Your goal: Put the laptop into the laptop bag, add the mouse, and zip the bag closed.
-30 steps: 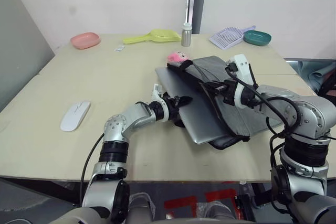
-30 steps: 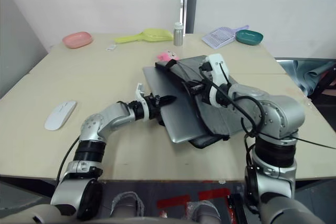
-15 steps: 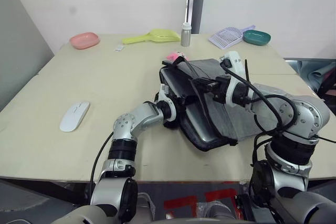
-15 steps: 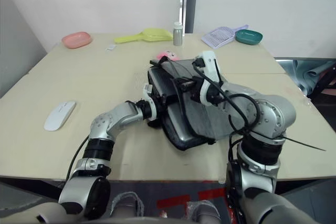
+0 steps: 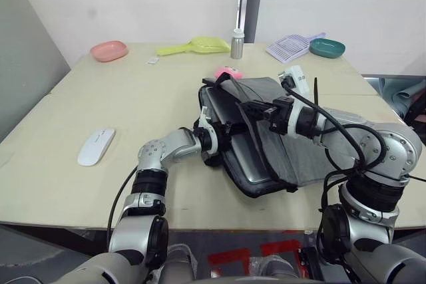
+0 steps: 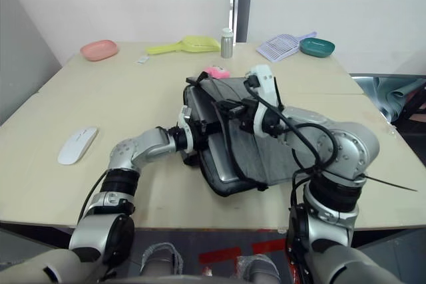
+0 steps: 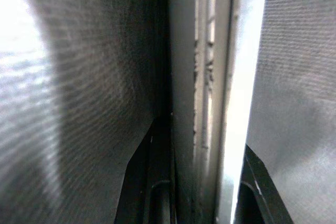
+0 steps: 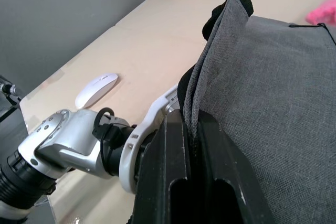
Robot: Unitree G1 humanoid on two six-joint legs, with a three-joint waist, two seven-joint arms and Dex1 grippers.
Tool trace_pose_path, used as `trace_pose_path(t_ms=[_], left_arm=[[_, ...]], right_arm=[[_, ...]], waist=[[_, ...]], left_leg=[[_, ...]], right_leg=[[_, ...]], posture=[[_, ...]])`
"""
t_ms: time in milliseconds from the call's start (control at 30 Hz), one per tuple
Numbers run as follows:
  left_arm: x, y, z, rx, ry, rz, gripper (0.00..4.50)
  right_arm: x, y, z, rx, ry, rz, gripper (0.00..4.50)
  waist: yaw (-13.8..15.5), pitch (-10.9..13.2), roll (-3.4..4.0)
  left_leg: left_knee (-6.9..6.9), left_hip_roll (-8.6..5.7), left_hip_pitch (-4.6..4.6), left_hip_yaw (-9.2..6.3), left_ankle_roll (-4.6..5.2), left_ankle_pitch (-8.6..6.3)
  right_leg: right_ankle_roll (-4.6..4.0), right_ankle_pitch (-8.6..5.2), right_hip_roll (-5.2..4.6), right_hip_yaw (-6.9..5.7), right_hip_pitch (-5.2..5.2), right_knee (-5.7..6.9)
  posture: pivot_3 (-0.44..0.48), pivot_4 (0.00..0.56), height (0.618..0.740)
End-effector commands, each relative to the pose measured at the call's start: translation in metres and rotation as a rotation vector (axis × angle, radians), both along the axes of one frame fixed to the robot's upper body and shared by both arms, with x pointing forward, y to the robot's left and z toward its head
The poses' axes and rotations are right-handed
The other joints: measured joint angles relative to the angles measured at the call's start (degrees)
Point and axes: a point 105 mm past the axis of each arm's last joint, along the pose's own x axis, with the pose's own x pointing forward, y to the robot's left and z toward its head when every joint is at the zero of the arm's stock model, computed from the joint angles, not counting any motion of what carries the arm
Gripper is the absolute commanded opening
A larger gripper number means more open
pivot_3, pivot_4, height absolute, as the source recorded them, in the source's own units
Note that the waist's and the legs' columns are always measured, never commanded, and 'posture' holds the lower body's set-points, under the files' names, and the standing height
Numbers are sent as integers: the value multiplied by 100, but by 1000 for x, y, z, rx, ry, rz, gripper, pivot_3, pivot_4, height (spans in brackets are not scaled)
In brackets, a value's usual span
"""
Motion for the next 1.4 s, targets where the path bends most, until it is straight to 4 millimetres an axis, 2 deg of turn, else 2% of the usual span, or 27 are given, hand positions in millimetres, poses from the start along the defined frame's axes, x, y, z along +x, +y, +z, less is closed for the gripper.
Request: trace_pose_path(t_ms=[33, 100, 133, 300, 467, 600, 800, 933, 1067, 1233, 1400], left_arm=[[-3, -11, 31, -73, -120, -58, 298], [-3, -11, 29, -57, -124, -60, 1298], [-4, -10, 30, -56, -132, -63, 1532], [-3, -4, 32, -15, -156, -58, 3340], [-7, 9, 47, 5, -214, -79, 3340], [-15, 37, 53, 101, -278, -93, 3340], [-22, 75, 66, 172, -327, -75, 3340], [-33, 99, 78, 187, -381, -59, 3340], [-58, 125, 97, 207, -514, -98, 3340], [-84, 149, 103, 280, -644, -116, 3340], [-105, 171, 110, 313, -765, -141, 3340]], right_arm=[[-9, 7, 7, -6, -47, 47, 54], [-9, 6, 7, -10, -45, 45, 0], [-9, 5, 6, -13, -43, 40, 0], [-4, -7, 2, -43, -23, 3, 0], [7, -30, -1, -76, -5, -62, 0], [17, -49, -11, -111, 18, -121, 0], [25, -61, -14, -123, 16, -150, 0], [27, -62, -14, -120, 12, -149, 0], [26, -54, -18, -113, 22, -117, 0], [27, -48, -27, -114, 43, -97, 0], [27, -46, -24, -108, 37, -84, 0]], waist=[[-1, 0, 0], [-2, 0, 0], [-1, 0, 0], [1, 0, 0], [2, -1, 1], [11, -1, 2], [9, -5, 8], [-7, -5, 8], [-24, -5, 8], [-32, -5, 8], [-54, -5, 9]], left_leg=[[0, 0, 0, 0, 0, 0], [-1, 0, 0, 0, 0, 0], [-1, 0, 0, 0, 0, 0], [0, 0, 1, 0, -1, 0], [1, 0, 5, -2, -2, 1], [3, 0, 6, -3, -5, 3], [6, -1, 8, -3, -8, 5], [6, 0, 8, -3, -9, 5], [6, 1, 8, -2, -10, 6], [1, 2, 9, -1, -11, 6], [0, 3, 11, -1, -11, 6]], right_leg=[[0, 0, 0, 0, 0, 0], [0, 0, 0, 0, 0, 0], [0, 0, 0, -1, 0, 0], [0, 0, 0, 0, 1, 1], [2, 1, -1, 0, 7, 2], [1, 1, -1, -1, 7, 5], [-13, -7, -1, 0, 8, 9], [-19, -11, 1, 0, 7, 11], [-41, -24, 1, -1, 5, 9], [-53, -32, 0, -3, 5, 6], [-55, -33, 0, -2, 4, 8]], posture=[[0, 150, 740], [0, 150, 740], [0, 150, 740], [0, 150, 740], [0, 150, 740], [0, 150, 740], [0, 150, 740], [0, 150, 740], [0, 150, 740], [0, 150, 740], [0, 150, 740]])
